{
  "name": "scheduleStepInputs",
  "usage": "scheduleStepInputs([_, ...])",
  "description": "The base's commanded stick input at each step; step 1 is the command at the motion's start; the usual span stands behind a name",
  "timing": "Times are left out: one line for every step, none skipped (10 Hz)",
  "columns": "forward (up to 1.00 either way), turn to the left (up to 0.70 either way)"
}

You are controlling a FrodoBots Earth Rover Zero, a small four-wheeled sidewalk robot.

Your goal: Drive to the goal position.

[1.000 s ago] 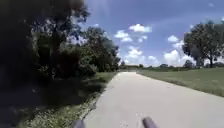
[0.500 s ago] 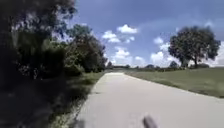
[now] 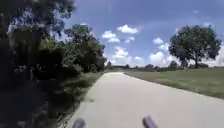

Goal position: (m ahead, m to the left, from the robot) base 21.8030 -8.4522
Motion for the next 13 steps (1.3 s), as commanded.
scheduleStepInputs([0.70,0.00])
scheduleStepInputs([0.70,0.00])
scheduleStepInputs([0.70,0.00])
scheduleStepInputs([0.70,0.00])
scheduleStepInputs([0.70,0.00])
scheduleStepInputs([0.70,0.00])
scheduleStepInputs([0.70,0.00])
scheduleStepInputs([0.70,0.00])
scheduleStepInputs([0.70,0.00])
scheduleStepInputs([0.70,0.00])
scheduleStepInputs([0.70,0.00])
scheduleStepInputs([0.70,0.00])
scheduleStepInputs([0.70,0.00])
